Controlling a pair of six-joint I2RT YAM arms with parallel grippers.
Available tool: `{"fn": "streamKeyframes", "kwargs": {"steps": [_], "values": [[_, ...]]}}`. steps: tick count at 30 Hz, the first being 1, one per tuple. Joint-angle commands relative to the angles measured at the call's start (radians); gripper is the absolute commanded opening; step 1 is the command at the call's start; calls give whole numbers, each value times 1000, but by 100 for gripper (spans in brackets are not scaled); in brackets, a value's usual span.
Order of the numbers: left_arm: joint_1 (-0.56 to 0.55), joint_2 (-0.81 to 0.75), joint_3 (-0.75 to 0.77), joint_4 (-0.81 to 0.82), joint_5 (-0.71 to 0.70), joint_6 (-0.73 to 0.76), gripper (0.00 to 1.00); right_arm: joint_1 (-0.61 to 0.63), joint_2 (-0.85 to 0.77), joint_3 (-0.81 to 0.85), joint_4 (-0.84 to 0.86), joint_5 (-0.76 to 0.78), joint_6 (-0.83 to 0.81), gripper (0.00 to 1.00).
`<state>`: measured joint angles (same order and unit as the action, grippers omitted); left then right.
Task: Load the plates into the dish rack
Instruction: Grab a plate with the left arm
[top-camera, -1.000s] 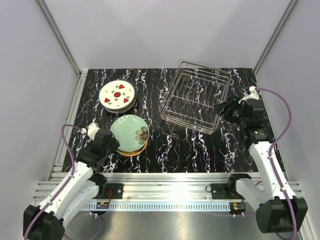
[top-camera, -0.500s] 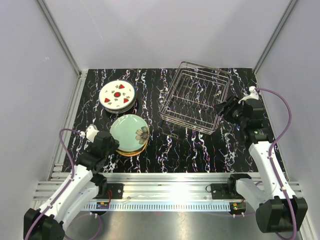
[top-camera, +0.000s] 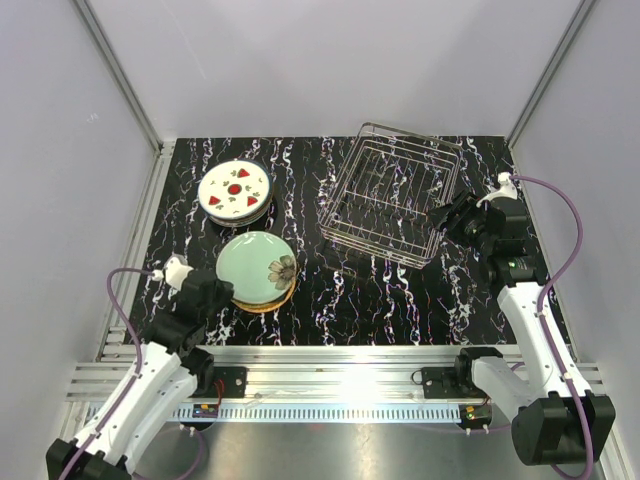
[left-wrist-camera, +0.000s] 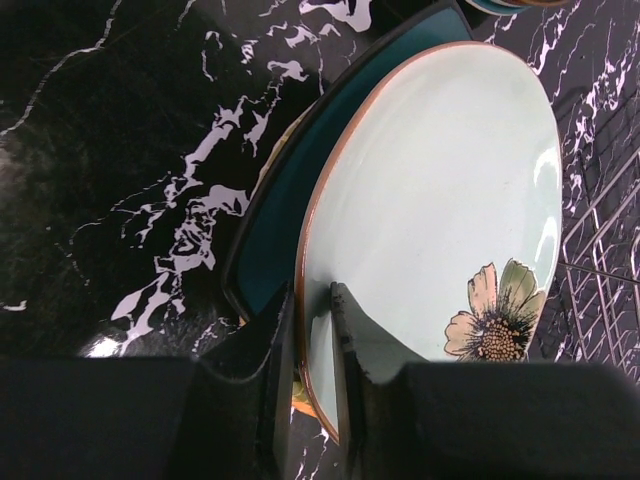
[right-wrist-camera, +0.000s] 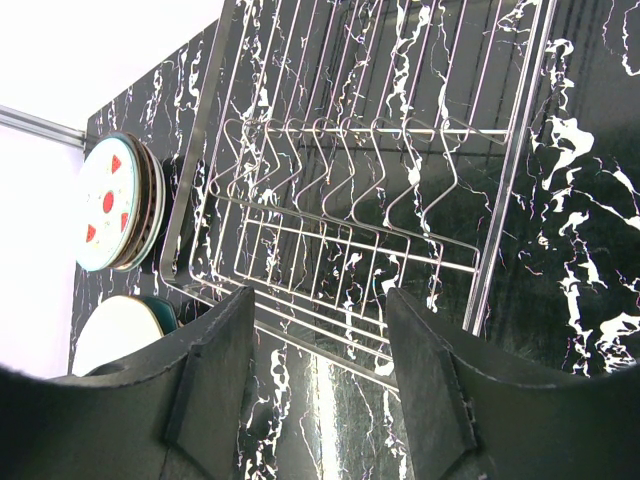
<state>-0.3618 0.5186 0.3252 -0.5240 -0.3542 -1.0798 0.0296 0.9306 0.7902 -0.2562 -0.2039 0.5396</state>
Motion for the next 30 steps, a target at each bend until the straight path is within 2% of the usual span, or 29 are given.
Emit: {"fn": "streamKeyframes", "kwargs": {"steps": [1, 10, 30], "values": [[0, -51, 49, -63, -72, 0, 0, 0, -4, 0, 26, -8, -12, 63], [0, -198, 89, -99, -115, 36, 0, -2, -9, 1, 20, -8, -12, 63], [0, -89, 290, -68, -69, 250, 0, 0, -16, 6, 15, -2, -12, 64]]}}
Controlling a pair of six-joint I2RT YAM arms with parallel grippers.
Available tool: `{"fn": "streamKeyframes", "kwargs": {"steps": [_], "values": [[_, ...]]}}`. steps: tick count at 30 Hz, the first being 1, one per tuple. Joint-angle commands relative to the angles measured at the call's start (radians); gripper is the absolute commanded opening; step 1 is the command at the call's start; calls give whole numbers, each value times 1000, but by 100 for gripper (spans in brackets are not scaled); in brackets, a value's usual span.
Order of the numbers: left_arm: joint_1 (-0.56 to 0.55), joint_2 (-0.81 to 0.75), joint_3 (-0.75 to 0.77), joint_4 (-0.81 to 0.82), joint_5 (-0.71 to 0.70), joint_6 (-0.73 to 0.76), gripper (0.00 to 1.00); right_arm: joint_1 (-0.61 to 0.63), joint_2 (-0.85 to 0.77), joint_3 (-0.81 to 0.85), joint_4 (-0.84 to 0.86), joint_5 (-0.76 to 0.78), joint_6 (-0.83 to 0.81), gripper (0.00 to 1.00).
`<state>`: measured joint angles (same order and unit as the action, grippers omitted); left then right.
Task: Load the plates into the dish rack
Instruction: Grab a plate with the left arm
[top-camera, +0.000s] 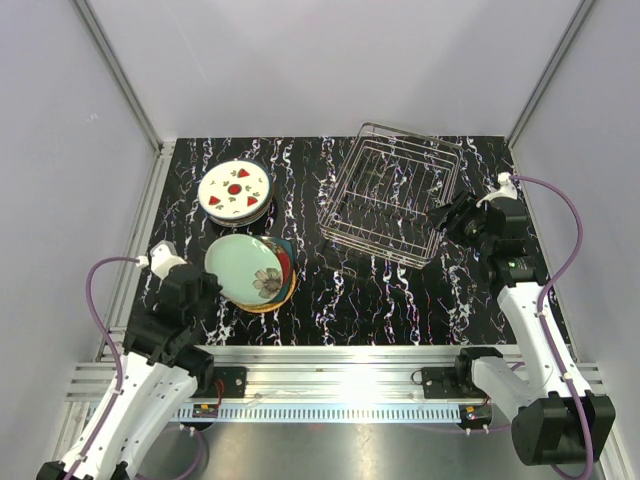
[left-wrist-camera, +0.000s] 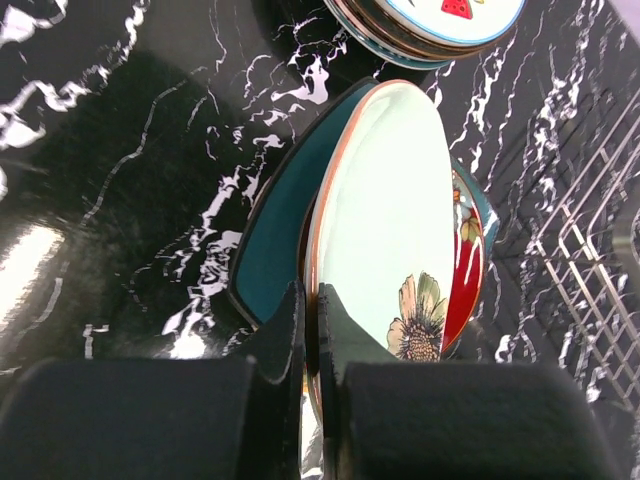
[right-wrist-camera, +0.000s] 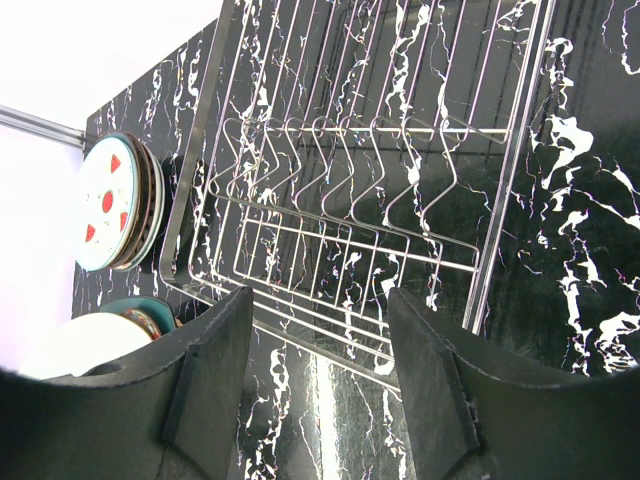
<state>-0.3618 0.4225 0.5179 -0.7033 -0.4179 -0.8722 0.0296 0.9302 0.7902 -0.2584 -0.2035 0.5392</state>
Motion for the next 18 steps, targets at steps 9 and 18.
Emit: {"fn": "streamKeyframes", "kwargs": {"steps": [9, 18], "values": [[0, 110, 208, 71, 19, 125, 0, -2, -19, 4, 19, -2, -12, 64], [0, 174, 303, 21, 1, 202, 0, -2, -22, 4, 21, 3, -13, 65]]}}
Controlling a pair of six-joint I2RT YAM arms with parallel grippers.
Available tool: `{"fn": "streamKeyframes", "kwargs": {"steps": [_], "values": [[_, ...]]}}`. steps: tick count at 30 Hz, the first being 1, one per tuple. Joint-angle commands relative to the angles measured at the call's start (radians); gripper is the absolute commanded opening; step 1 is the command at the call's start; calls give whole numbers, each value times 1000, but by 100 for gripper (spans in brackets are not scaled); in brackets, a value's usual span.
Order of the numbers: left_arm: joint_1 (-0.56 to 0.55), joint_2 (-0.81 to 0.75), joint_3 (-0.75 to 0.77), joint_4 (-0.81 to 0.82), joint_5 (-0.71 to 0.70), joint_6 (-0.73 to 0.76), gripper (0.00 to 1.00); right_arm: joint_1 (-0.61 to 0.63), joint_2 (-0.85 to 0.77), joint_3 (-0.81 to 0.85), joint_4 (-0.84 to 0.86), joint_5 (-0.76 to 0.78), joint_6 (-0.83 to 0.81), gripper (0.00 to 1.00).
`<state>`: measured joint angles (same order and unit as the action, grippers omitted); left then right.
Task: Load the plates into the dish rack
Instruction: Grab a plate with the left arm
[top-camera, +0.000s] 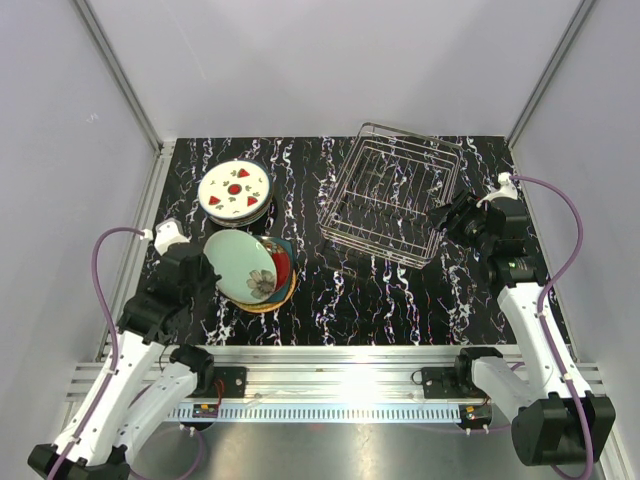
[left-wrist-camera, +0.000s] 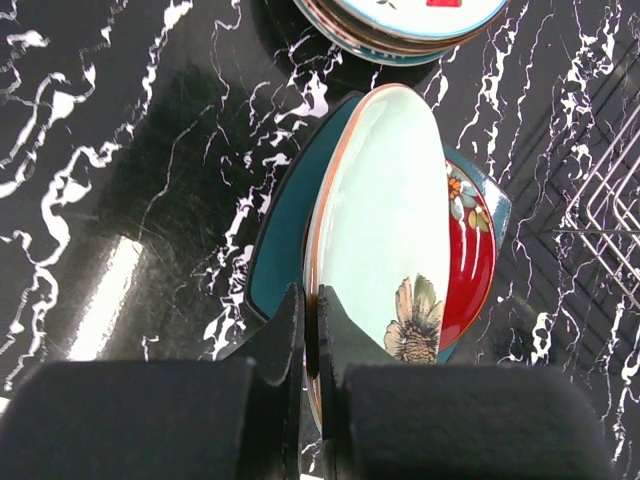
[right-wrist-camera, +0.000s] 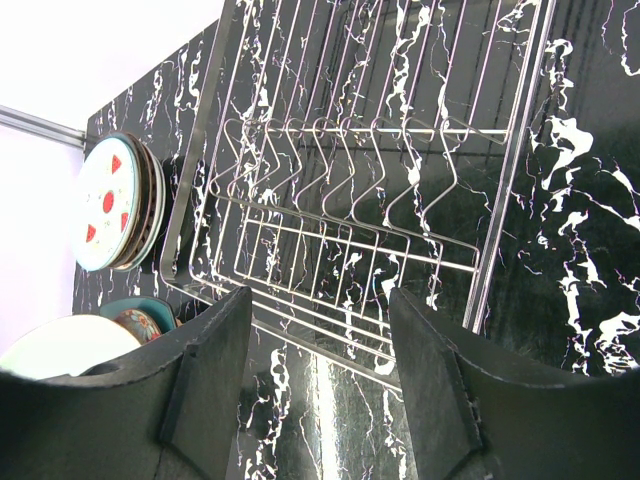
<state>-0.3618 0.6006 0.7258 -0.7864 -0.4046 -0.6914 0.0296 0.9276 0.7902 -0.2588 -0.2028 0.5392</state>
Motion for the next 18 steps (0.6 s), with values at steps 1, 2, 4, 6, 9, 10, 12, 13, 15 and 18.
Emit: {"fn": "streamKeyframes", "kwargs": {"steps": [1, 2, 4, 6, 9, 10, 12, 13, 15, 18], "values": [[0, -2, 106, 102, -13, 27, 0, 0, -19, 3, 21, 2, -13, 65], [0, -1, 110, 101, -13, 32, 0, -2, -19, 3, 21, 2, -12, 65], [0, 4, 125, 99, -14, 52, 0, 0, -19, 3, 21, 2, -12, 65], [0, 11, 142, 96, -16, 79, 0, 0, -21, 3, 21, 2, -12, 65], [0, 44, 197, 87, -23, 119, 0, 0, -21, 3, 20, 0, -12, 65], [0, 54, 210, 85, -11, 133, 0, 0, -19, 3, 21, 0, -12, 65], [0, 83, 244, 90, 4, 167, 0, -2, -22, 4, 21, 0, -12, 65], [0, 97, 251, 96, 7, 187, 0, -2, -23, 3, 23, 0, -13, 65], [0, 113, 270, 107, 18, 216, 0, 0, -23, 1, 23, -1, -15, 65], [0, 145, 317, 118, 20, 275, 0, -2, -19, 1, 27, -6, -16, 65]]}}
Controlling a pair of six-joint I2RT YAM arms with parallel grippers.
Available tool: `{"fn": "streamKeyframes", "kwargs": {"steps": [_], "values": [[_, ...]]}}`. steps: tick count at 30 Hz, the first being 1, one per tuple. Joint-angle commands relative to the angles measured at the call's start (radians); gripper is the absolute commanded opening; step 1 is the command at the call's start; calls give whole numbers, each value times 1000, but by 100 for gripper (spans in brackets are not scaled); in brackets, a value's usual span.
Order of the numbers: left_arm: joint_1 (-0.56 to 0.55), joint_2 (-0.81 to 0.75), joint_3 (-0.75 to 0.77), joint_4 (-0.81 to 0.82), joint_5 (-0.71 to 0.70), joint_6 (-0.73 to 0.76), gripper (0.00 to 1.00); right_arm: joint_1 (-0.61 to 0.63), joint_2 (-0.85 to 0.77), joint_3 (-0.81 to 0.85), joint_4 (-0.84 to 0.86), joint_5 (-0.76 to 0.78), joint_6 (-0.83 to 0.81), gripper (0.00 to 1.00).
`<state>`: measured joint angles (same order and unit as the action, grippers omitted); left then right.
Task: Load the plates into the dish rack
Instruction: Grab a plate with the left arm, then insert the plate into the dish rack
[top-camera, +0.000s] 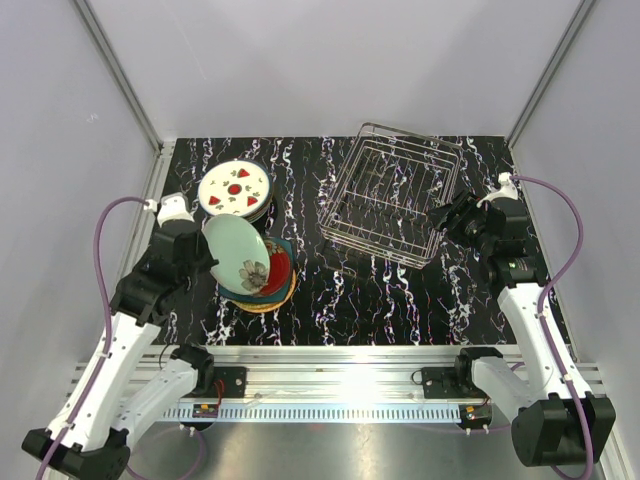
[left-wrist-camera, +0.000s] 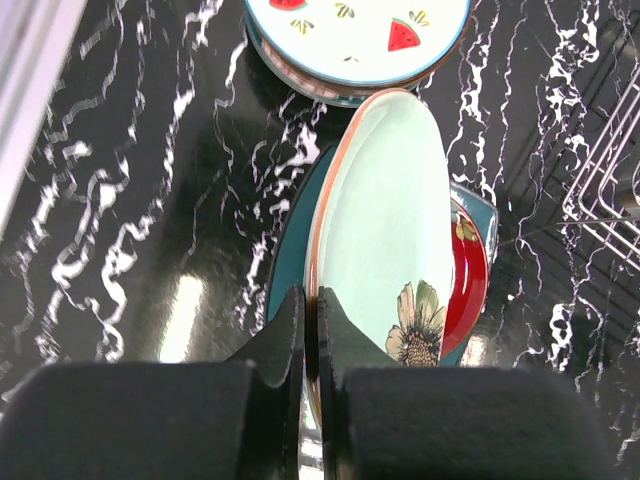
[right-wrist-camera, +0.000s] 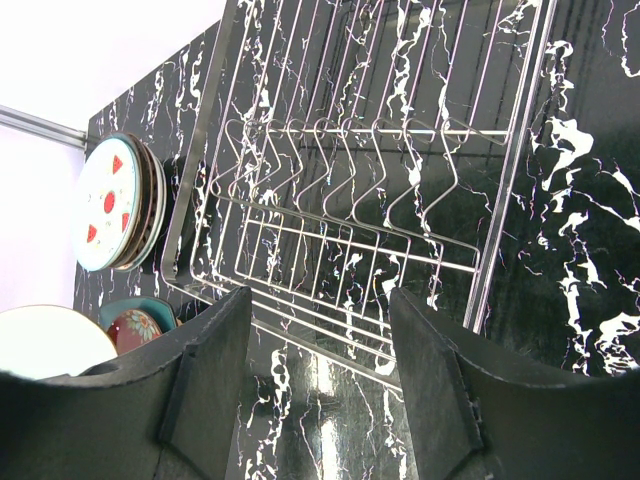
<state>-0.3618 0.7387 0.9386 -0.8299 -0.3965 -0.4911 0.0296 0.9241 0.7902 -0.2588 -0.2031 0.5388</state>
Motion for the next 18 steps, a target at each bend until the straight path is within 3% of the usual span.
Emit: {"fn": "streamKeyframes", "kwargs": {"steps": [1, 18], "values": [[0, 20, 115, 164, 10, 89, 0, -2, -14, 3, 27, -7, -16, 65], [-28, 297, 457, 258, 146, 250, 0, 0, -10, 3, 36, -22, -14, 65]]}}
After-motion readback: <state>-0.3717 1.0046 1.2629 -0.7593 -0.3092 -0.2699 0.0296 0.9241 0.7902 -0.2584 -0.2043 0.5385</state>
